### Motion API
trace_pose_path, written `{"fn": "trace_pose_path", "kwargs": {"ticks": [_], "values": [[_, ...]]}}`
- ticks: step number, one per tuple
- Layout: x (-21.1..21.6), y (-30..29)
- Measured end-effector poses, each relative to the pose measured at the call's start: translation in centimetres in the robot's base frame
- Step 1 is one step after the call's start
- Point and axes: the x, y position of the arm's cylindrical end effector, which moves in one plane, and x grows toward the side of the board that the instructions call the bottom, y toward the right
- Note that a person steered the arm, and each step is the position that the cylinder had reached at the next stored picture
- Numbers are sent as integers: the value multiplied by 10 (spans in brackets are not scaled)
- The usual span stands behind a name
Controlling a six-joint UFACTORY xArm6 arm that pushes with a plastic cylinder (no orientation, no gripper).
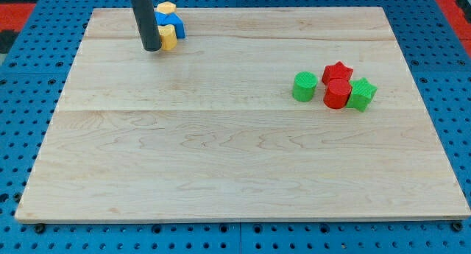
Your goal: Put the red star at the top of the green blocks
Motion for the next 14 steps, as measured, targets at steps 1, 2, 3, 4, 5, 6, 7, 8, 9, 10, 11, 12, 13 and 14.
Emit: {"fn": "trace_pose_path", "kwargs": {"ticks": [1,2,3,4,5,6,7,8,9,10,11,12,13,14], "values": [[0,-4],[5,6],[5,106],[5,194],[21,242],[22,356],[44,406],[100,379],[113,329],[99,300],[56,337],[29,317],[-1,317],[-12,304]]}}
